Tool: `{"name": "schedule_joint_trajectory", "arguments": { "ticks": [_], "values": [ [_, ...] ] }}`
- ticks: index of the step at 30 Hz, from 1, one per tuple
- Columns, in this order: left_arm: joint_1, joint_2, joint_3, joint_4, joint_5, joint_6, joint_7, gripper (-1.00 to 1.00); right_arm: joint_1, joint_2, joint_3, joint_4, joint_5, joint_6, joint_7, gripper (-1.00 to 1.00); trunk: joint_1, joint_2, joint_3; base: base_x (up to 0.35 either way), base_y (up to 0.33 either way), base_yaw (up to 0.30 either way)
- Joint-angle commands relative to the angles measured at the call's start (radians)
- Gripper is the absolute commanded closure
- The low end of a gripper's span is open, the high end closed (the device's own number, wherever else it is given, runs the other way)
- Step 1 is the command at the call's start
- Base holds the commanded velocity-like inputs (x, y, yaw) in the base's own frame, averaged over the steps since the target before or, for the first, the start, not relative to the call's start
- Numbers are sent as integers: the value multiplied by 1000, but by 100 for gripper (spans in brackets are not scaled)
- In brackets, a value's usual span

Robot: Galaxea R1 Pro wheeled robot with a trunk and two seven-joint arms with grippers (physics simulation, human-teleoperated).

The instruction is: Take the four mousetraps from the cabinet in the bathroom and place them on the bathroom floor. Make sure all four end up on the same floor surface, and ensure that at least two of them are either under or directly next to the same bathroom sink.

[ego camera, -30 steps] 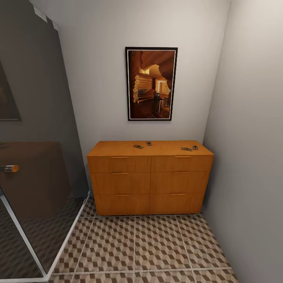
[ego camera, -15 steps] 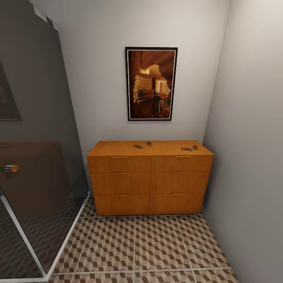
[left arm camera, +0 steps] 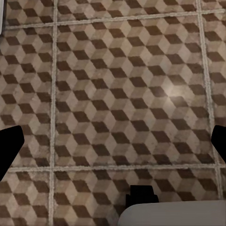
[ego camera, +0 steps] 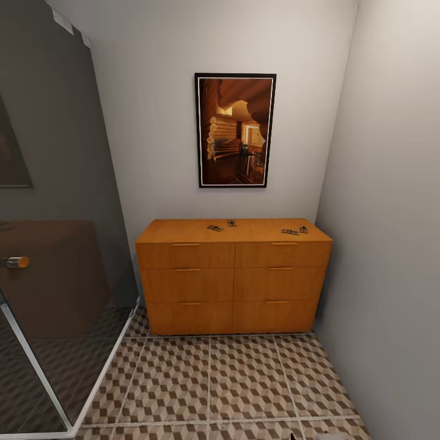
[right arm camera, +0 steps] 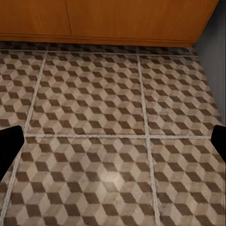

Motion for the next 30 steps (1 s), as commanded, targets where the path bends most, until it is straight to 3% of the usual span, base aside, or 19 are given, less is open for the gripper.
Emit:
{"name": "schedule_joint_trajectory", "arguments": {
  "ticks": [1, 7, 8, 18, 30],
  "values": [
    [0, 0, 1, 3, -1, -1, -1, -100, 0, -6, 0, -5, 3, 3, -2, -100, 0, 0, -1, 0, 0, 0],
    [0, -2, 1, 22, -3, -1, -1, -100, 0, -31, -3, -39, 3, 37, -24, -100, 0, 0, -1, 0, 0, 0],
    [0, -2, 1, 24, -3, -1, -1, -100, 0, -33, -3, -560, 3, 510, -33, -100, 0, 0, -1, 0, 0, 0],
    [0, -2, 1, 31, -4, -1, -2, -100, -29, -43, -5, -758, 3, 696, -113, -100, 0, 0, -1, 0, 0, 0],
    [0, -2, 1, 33, -4, -1, -2, -100, -217, -50, -5, -794, 3, 919, -124, -100, 0, 0, -1, 0, 0, 0]
  ]
}}
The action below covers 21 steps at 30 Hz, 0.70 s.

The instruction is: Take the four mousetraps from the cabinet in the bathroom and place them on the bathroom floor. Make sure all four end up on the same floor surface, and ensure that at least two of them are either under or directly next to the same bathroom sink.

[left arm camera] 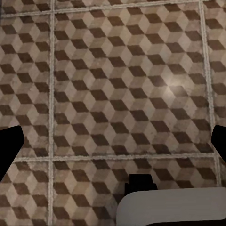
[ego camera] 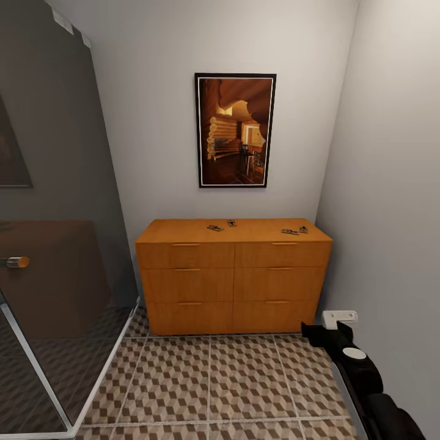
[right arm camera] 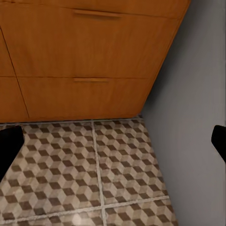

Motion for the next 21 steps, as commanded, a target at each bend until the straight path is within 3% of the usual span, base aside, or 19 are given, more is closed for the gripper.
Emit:
{"name": "schedule_joint_trajectory", "arguments": {
  "ticks": [1, 12, 21],
  "values": [
    [0, 0, 1, -1, -1, -1, -1, -100, -15, -2, 1, -1, 3, 18, -2, -100, 0, -1, -1, 0, 0, 0],
    [0, 0, 1, -1, 0, -1, -1, -100, -180, -16, 1, -1, 3, 177, -2, -100, 0, -1, -1, 0, 0, 0],
    [0, 0, 1, 4, 1, -1, -1, -100, -356, -21, 0, 21, 0, 296, -3, -100, 0, -1, -1, 0, 0, 0]
  ]
}}
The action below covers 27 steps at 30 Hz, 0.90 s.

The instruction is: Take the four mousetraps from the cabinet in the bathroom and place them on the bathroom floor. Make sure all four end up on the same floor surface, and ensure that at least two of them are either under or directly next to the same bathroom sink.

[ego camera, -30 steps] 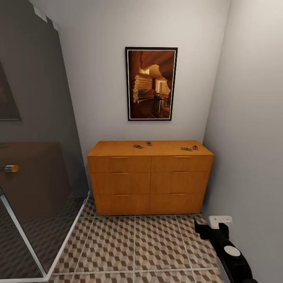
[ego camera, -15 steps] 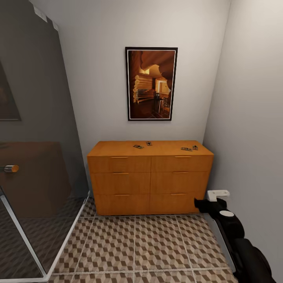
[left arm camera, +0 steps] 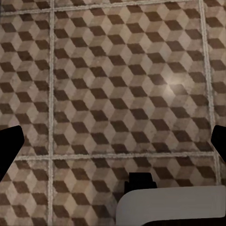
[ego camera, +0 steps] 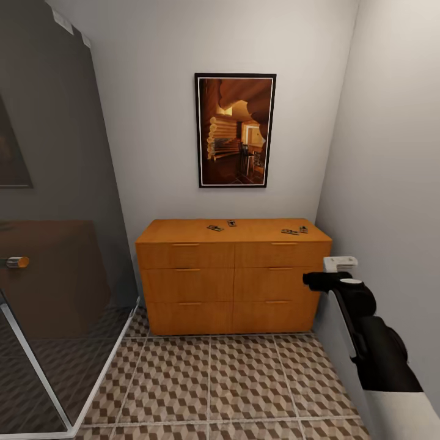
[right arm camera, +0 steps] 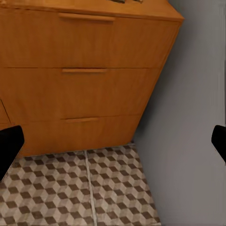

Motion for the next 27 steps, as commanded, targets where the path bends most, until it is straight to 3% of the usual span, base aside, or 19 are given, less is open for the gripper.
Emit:
{"name": "schedule_joint_trajectory", "arguments": {
  "ticks": [1, 8, 11, 14, 20, 27],
  "values": [
    [0, 0, 1, -1, -1, -1, -1, -100, -21, 0, 1, 9, 2, 11, -1, -100, 0, -1, -1, 0, 0, 0],
    [0, 0, 1, 0, -1, -1, -1, -100, -214, -1, 1, 170, 1, 31, -1, -100, 0, -1, -1, 0, 0, 0],
    [0, 0, 1, 0, -1, -1, -1, -100, -314, -1, 1, 303, 1, 32, -1, -100, 0, -1, -1, 0, 0, 0],
    [0, 1, 1, 1, -1, -1, -1, -100, -375, -1, 1, 401, 1, 32, 0, -100, 0, -1, -1, 0, 0, 0],
    [0, 1, 1, 1, -1, -1, -1, -100, -448, -3, 2, 537, 1, 30, 5, -100, 0, -1, -1, 26, 0, 0],
    [0, 0, 1, 1, -1, -1, -1, -100, -476, -10, 1, 596, 0, 27, 6, -100, 0, -1, -1, 138, 0, 0]
  ]
}}
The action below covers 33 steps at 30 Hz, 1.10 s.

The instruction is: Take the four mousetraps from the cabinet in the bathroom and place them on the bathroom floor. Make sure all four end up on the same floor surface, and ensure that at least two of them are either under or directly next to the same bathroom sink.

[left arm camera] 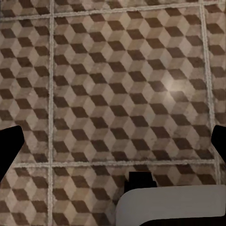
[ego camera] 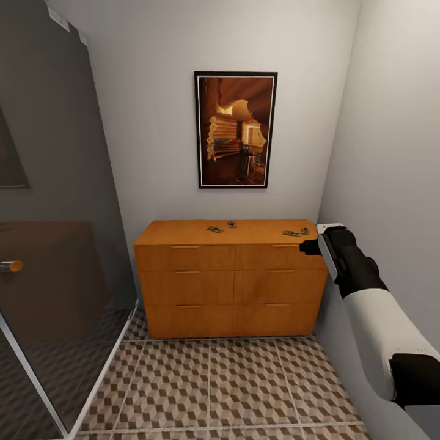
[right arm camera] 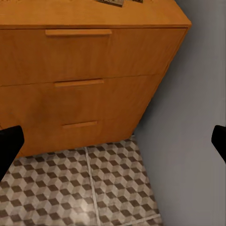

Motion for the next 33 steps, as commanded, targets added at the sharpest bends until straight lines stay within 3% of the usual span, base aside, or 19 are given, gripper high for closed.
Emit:
{"name": "schedule_joint_trajectory", "arguments": {
  "ticks": [1, 26, 33],
  "values": [
    [0, 0, 1, -1, -1, -1, -1, -100, -2, -1, 0, 2, 2, 4, 0, -100, 0, 0, -1, 227, 0, 0],
    [0, 0, 1, 12, -1, -1, -1, -100, -20, -7, -1, 11, 0, 4, 2, -100, 0, 0, -1, 317, 0, 0],
    [0, 0, 1, 12, -1, -1, -1, -100, -20, -23, -1, 11, -2, 3, 3, -100, 0, 0, -1, 333, 0, 0]
  ]
}}
